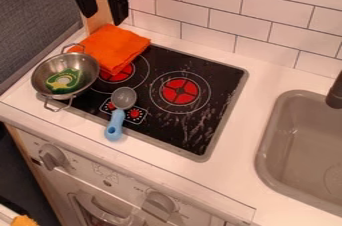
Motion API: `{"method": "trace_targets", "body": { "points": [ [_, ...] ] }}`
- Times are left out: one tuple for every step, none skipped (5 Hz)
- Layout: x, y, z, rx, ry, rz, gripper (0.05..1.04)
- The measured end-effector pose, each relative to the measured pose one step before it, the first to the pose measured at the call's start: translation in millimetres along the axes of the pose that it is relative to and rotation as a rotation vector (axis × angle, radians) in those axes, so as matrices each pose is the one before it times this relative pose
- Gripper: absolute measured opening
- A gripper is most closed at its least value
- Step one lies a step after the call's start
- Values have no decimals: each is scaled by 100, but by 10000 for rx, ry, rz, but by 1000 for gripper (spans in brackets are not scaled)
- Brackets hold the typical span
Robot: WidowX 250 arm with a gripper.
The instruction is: Move the green object to the lower right side of the burner
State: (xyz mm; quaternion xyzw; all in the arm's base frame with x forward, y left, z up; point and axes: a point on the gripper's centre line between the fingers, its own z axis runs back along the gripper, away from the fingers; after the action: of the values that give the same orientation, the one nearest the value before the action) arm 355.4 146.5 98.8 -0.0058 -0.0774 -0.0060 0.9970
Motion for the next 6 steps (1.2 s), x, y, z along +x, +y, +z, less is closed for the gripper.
{"method": "trace_targets", "body": {
  "points": [
    [-566,-85,-1311,-156,348,15,998],
    [-2531,314,-1030,-16,399,1,998],
    [-2525,1194,-53,471,130,211,998],
    [-1442,931,-1117,363,230,56,998],
    [-340,686,-1422,459,214,-16,998],
    [122,-400,-1483,184,339,-22,998]
  ]
}}
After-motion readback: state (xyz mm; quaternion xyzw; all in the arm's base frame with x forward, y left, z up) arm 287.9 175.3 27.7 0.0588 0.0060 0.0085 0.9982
